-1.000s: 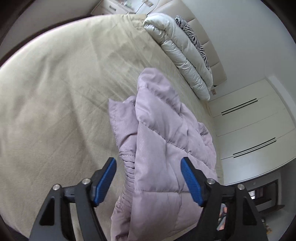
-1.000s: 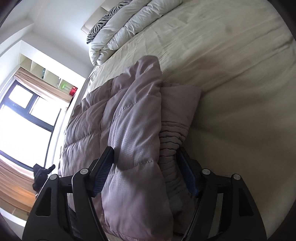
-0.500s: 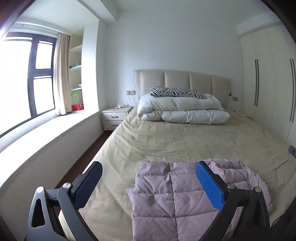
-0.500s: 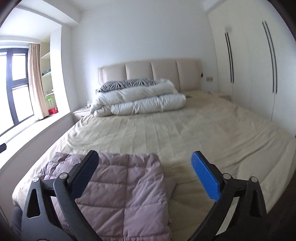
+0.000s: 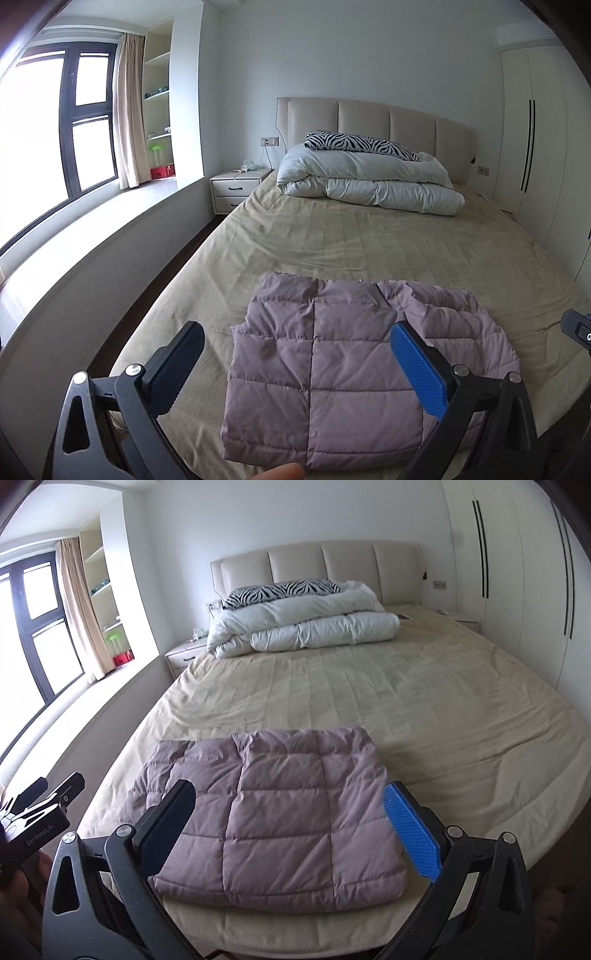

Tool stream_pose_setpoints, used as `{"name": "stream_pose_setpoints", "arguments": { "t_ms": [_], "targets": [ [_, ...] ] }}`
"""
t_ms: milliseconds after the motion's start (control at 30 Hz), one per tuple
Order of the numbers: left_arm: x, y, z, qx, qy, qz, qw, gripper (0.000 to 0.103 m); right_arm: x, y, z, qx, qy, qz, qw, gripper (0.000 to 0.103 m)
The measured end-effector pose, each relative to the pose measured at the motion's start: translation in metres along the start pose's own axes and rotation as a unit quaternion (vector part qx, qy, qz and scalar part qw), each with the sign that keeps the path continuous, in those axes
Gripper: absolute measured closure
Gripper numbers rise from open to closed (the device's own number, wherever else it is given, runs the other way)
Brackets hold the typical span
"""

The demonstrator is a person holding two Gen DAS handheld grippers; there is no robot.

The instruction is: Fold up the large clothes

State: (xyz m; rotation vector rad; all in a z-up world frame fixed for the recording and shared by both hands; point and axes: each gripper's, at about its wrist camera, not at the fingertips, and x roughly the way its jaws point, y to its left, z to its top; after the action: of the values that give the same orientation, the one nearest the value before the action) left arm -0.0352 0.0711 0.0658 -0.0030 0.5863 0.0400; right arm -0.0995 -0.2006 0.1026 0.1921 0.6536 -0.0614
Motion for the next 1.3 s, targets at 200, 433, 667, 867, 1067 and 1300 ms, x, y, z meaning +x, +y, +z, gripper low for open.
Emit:
{"name": "stream_pose_setpoints", "arguments": {
  "t_ms": [200, 433, 667, 867, 1067, 1300],
  "targets": [
    [0.011, -0.008, -0.016, 0.015, 0.037, -0.005, 0.9992, 0.000, 0.023, 0.022, -0.021, -0.034, 0.037, -0.020, 0.999, 0.000],
    [0.019, -0.010, -0.025, 0.014, 0.056, -0.004, 0.9983, 0.000, 0.032, 0.027, -0.031, -0.041, 0.053, -0.031, 0.997, 0.000],
    [0.027, -0.009, -0.033, 0.010, 0.073, -0.004, 0.9972, 0.000, 0.035, 0.026, -0.034, -0.042, 0.060, -0.028, 0.997, 0.000],
    [0.028, -0.009, -0.035, 0.008, 0.079, -0.009, 0.9968, 0.000, 0.038, 0.027, -0.037, -0.044, 0.065, -0.028, 0.997, 0.000],
    [0.029, -0.009, -0.037, 0.009, 0.083, -0.010, 0.9965, 0.000, 0.039, 0.026, -0.037, -0.045, 0.066, -0.029, 0.996, 0.000],
    [0.030, -0.010, -0.039, 0.011, 0.085, -0.011, 0.9962, 0.000, 0.040, 0.025, -0.038, -0.045, 0.066, -0.031, 0.996, 0.000]
  ]
}}
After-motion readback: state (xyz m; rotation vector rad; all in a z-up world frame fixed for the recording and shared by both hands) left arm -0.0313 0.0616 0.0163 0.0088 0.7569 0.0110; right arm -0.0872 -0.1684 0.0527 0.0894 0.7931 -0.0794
